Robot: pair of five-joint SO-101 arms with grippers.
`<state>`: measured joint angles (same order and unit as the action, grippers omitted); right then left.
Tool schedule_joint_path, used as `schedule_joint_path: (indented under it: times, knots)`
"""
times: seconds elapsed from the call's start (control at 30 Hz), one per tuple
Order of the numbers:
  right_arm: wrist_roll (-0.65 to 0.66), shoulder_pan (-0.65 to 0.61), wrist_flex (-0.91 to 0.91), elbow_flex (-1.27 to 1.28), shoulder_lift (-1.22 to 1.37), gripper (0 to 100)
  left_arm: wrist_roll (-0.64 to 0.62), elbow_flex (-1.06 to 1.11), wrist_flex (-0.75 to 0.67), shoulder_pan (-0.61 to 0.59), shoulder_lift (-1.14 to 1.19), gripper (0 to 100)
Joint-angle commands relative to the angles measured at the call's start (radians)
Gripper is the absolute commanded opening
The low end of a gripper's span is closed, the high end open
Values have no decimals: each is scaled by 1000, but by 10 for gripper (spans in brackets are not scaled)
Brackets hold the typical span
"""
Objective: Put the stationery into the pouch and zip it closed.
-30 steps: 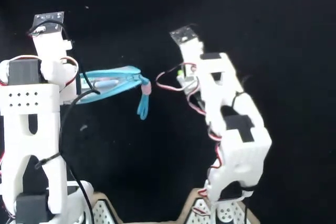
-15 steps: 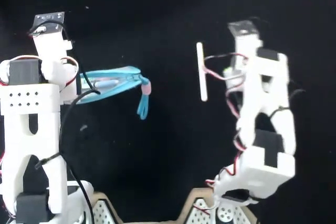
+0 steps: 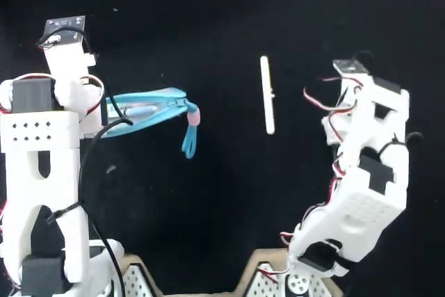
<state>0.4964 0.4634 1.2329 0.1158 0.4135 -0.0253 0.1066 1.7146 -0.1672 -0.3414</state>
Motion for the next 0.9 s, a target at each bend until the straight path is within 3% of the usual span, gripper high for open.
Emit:
schedule_joint_path:
  times: [0.0,0.33,0.5,0.63,0.87]
  knots:
    - [15,-3,94,-166,2,170,-2,41,8,-7,9,30]
    - [28,-60,-28,-199,101,170,-2,41,8,-8,9,30]
    - [95,-60,-34,-200,153,164,-2,41,8,-2,9,30]
    - [86,-58,-35,-200,153,3,-2,41,6,-2,9,30]
    - [80,-43,18,-202,81,10,-2,41,6,-2,9,30]
